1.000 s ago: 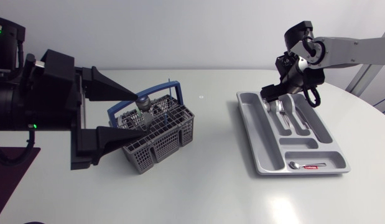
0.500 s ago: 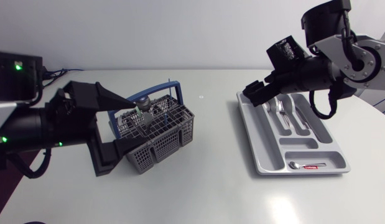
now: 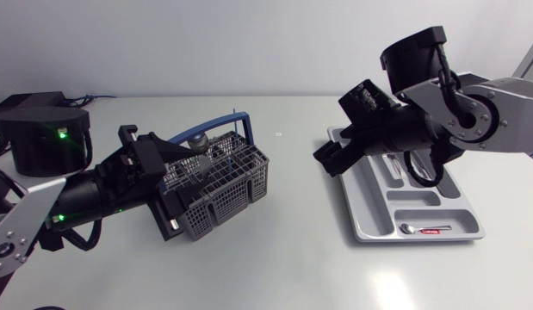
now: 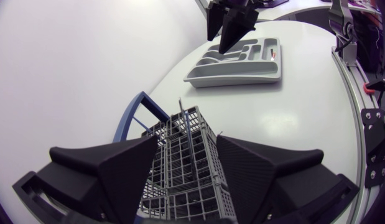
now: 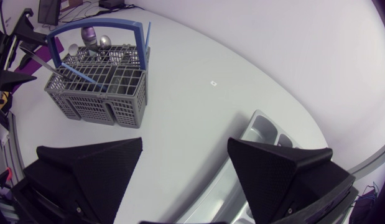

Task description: Unload the cutlery basket into the drawer organizer.

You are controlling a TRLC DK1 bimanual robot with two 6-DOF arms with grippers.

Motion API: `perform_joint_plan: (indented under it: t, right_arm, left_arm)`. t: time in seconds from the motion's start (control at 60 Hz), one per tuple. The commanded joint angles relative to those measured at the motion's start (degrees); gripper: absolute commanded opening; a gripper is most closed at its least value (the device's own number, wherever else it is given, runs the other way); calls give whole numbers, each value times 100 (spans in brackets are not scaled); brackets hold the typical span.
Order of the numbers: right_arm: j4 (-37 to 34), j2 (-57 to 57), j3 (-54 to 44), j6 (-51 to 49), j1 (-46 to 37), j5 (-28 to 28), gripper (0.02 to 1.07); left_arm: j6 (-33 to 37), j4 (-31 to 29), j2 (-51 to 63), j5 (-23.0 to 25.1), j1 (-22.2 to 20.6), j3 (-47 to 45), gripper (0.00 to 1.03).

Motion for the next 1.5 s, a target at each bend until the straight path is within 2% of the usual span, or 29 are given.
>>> perform_joint_plan:
  t: [0.0,0.15,0.317,0.367,0.567,1.133,1.317,1.483]
  right_arm:
    - [46,5,-151,-89,44,-19,100]
    - [46,5,-178,-81,132,-19,100]
    - [46,-4,-248,-63,308,-10,100]
    - [46,-4,-265,-54,334,-10,100]
    - [46,-39,-309,-72,343,-10,100]
    - [46,-171,-380,-107,369,-10,100]
    - [46,-215,-415,-160,387,-10,100]
    - [63,-241,-520,-239,387,-19,100]
  left_arm:
    - [130,191,170,-77,-17,-202,35]
    - [139,454,355,-182,-17,-246,19]
    - [130,648,627,-182,-17,-211,18]
    - [130,683,715,-182,-34,-176,9]
    - [104,630,768,-262,-43,-26,4]
    - [-177,-275,-313,-297,-149,501,3]
    - [-72,-521,-419,-262,-245,598,3]
    - [236,-1136,-225,521,36,949,3]
